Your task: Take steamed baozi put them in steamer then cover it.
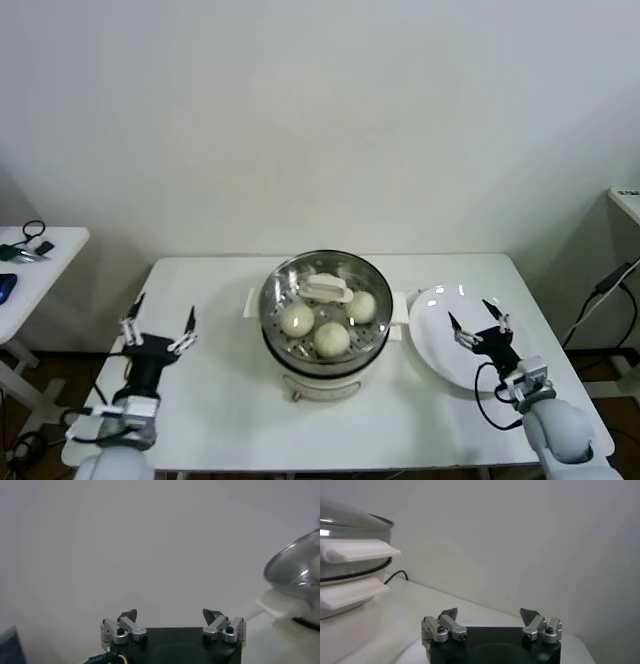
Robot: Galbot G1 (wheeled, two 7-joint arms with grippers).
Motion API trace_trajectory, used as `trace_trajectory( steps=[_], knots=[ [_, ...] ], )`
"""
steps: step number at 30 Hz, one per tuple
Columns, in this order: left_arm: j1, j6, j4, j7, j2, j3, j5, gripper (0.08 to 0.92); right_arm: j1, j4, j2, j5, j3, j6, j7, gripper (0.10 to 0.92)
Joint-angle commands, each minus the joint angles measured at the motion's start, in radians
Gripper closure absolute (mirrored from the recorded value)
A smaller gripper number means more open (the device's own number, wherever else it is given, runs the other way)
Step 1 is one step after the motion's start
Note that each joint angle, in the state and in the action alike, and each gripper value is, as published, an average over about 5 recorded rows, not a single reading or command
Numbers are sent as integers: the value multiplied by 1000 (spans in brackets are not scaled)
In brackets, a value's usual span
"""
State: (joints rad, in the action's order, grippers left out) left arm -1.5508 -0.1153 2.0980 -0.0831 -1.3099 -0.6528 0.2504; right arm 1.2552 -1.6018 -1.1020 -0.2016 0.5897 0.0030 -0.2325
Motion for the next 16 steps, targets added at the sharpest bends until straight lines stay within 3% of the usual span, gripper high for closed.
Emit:
trace_trajectory(
  steps=[1, 16],
  knots=[
    [-112, 153, -98, 6, -90, -207, -402, 177, 20, -43, -9, -5, 2, 5, -3, 203],
    [-99, 167, -102, 85, -121, -239, -366, 177, 37, -53, -17, -1, 15, 17, -4, 203]
  ],
)
